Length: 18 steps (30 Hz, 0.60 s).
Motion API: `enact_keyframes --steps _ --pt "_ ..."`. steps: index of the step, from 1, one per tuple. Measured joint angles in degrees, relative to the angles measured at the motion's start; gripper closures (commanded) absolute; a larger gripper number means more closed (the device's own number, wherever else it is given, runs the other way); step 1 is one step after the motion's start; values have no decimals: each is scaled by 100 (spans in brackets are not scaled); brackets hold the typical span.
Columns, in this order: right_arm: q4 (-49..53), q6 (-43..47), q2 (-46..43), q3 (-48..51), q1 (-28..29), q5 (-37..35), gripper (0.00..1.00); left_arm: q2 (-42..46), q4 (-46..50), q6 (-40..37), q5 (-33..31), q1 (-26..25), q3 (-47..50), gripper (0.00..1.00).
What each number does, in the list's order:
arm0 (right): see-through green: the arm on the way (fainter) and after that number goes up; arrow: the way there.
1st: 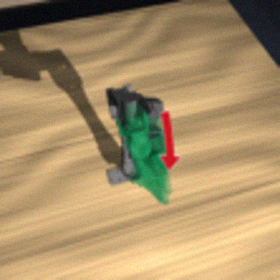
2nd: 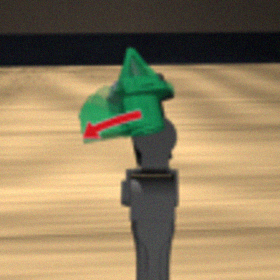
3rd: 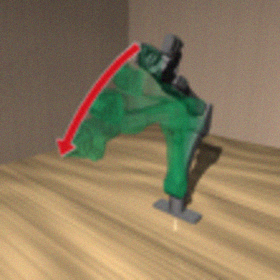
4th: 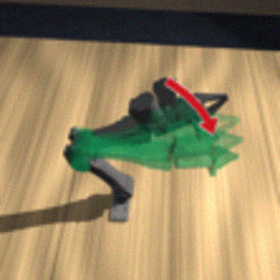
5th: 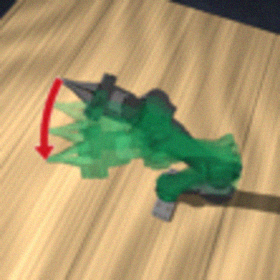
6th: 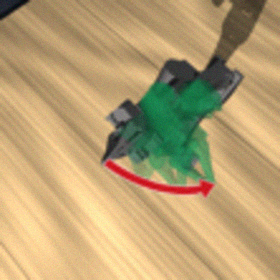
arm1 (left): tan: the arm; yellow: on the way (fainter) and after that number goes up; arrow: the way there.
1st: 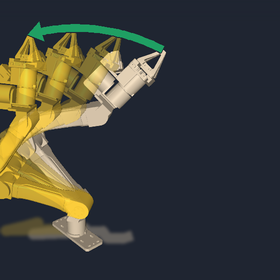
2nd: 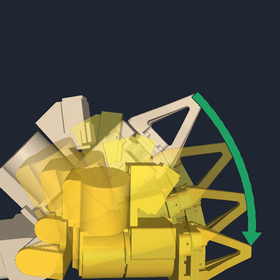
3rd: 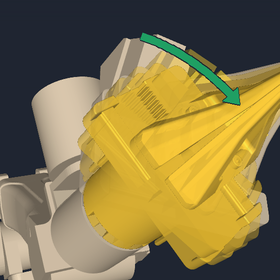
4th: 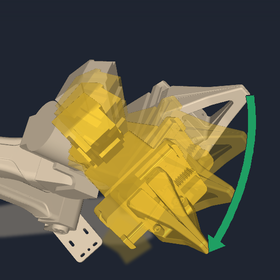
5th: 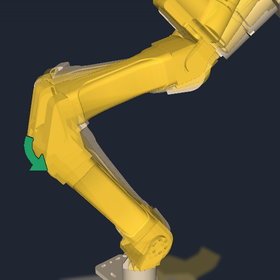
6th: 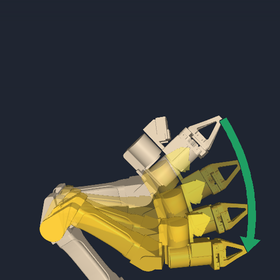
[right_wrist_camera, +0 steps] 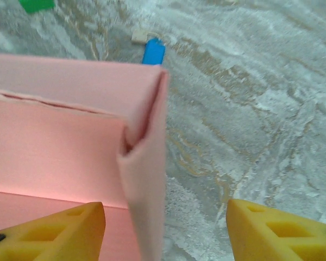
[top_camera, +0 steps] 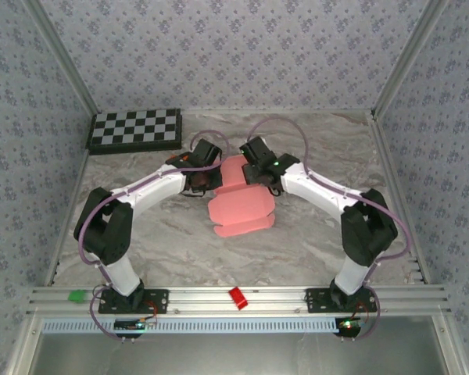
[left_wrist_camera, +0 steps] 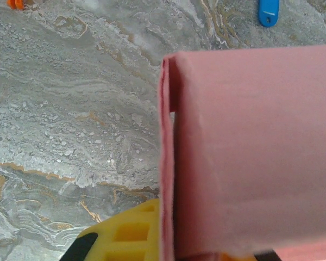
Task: Fold the paper box
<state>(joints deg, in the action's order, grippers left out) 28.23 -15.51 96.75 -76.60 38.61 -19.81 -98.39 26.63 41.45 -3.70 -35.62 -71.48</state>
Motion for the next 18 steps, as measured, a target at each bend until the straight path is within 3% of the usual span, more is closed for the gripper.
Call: enact_keyframes --steps 8,18 --pt "-236 -225 -1187 437 -479 597 37 15 -573 920 192 92 157 100" --pt "-339 -647 -2140 1346 -1139 1534 37 221 -636 2846 293 122 404 100"
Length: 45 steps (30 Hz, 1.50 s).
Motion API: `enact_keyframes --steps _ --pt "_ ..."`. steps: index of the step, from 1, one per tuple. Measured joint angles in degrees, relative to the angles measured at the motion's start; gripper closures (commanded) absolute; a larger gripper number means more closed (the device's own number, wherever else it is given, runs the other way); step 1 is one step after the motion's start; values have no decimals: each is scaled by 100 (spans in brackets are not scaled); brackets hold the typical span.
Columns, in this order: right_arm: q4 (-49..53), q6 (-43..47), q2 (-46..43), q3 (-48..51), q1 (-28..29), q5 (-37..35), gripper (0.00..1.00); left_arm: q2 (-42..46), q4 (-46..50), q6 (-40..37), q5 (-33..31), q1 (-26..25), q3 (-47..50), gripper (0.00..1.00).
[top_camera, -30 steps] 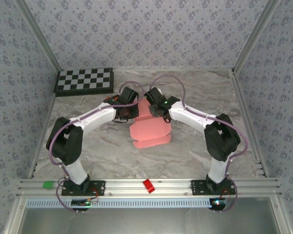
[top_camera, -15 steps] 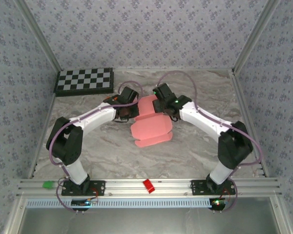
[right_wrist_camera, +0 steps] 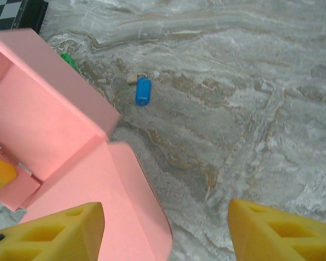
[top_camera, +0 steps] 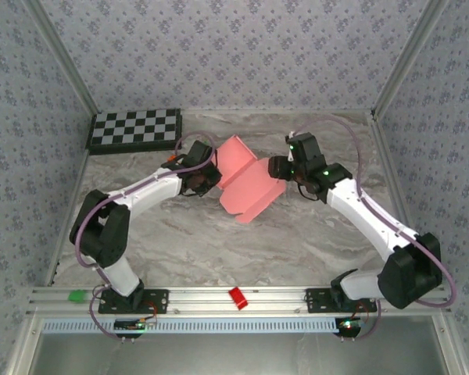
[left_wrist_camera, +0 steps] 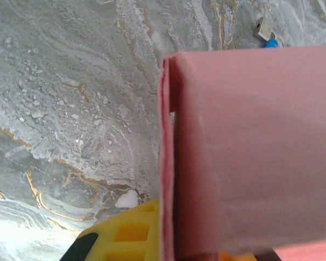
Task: Fold the paper box
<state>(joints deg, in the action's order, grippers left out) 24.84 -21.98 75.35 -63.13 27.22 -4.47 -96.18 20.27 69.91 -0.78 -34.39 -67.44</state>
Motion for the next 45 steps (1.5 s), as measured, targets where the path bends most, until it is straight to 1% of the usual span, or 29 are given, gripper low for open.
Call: enact_keyframes --steps 6,15,23,31,39,42,45 --pt "85 -129 -667 356 -140 372 37 61 216 848 240 0 17 100" --pt "352 -516 -1473 879 -131 745 36 216 378 1832 603 -92 474 100" --pt "573 -1021 -1869 1488 -120 1003 37 284 468 2763 896 -431 1080 100" --pt "726 -1191 -2201 1794 -120 1294 37 472 149 3550 933 -804 1690 100" --pt "732 -1257 -2238 2048 -107 1567 37 511 -260 3985 1045 -925 1888 100" --pt "719 -1279 -2232 2050 -105 1613 37 511 -299 4050 1067 -925 1906 94" --pt "688 -1283 -2168 2050 -105 1659 37 511 -317 4083 1069 -925 1915 91"
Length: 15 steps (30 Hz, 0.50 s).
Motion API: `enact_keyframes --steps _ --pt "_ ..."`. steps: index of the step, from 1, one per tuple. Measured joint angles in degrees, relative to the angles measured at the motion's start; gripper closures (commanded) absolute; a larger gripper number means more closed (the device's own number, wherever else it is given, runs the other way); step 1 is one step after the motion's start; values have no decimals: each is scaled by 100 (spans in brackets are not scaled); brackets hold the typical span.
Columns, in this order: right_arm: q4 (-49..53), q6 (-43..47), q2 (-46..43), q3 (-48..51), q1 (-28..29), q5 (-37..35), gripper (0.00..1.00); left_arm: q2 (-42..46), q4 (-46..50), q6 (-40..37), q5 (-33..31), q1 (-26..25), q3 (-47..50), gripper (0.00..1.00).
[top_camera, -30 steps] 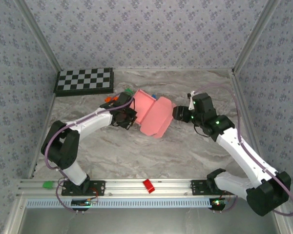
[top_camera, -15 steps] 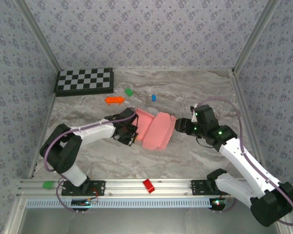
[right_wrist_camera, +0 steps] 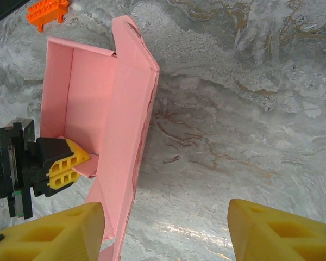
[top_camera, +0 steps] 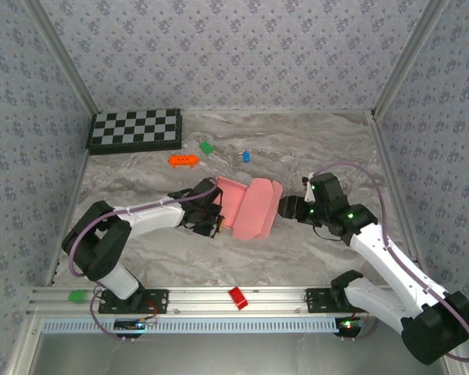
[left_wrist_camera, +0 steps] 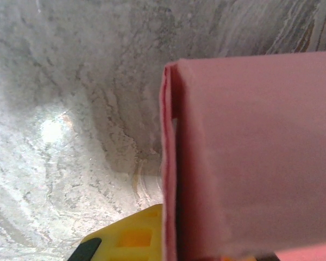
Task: Fold the paper box
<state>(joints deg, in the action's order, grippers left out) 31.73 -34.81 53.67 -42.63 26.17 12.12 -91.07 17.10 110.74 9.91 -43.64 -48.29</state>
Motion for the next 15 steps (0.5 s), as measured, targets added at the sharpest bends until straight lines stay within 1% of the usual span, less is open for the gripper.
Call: enact_keyframes --steps 3,5,8,11,13,14,15 --pt "-72 -20 140 0 0 83 37 0 -9 31 4 0 0 87" --pt "-138 -35 245 0 9 136 38 0 -22 50 20 0 0 78" --pt "-262 -35 376 0 24 229 38 -2 -31 59 20 0 0 71" --pt "-363 -35 483 0 39 256 38 -11 -31 55 17 2 0 70" --pt "-422 -35 579 0 39 275 38 -11 -31 55 17 2 0 65" --pt "-448 -35 625 0 39 280 38 -11 -28 52 17 2 -2 64" --pt "-472 -35 680 -4 39 291 38 -11 -20 46 15 4 -2 60"
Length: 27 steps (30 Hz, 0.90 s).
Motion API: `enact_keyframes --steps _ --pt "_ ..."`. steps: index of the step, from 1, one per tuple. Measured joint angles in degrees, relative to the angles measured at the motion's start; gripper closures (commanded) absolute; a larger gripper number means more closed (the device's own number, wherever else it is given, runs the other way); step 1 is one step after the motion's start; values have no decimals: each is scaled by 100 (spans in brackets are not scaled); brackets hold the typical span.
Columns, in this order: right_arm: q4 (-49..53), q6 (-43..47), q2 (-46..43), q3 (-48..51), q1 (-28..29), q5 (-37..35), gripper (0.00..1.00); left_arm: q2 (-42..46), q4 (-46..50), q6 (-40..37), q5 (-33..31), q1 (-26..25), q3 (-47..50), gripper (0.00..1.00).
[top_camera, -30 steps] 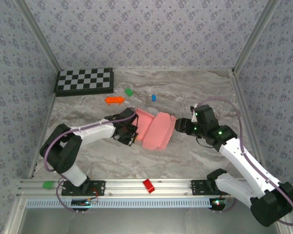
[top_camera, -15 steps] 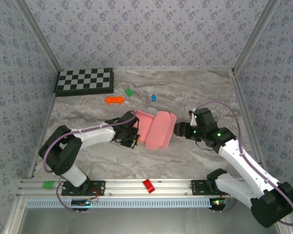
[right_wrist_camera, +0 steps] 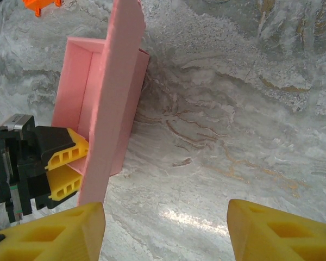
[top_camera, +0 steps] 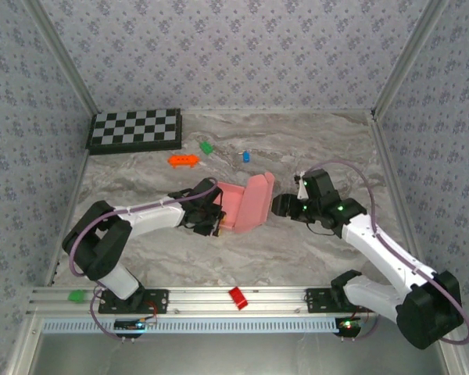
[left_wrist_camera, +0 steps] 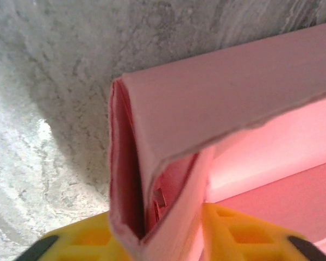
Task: Fold the paper box
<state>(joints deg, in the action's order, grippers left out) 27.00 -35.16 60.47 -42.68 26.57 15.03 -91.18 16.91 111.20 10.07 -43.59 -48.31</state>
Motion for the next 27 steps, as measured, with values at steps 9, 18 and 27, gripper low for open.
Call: enact_keyframes --steps 9,18,27 --pt "-260 -2 343 -87 9 98 45 -11 186 -116 2 44 -363 41" --pt "-317 -2 348 -313 22 26 47 -81 439 -188 4 79 -428 40" --pt "-348 0 227 -332 22 -50 48 -146 1248 -612 -157 173 -1147 22"
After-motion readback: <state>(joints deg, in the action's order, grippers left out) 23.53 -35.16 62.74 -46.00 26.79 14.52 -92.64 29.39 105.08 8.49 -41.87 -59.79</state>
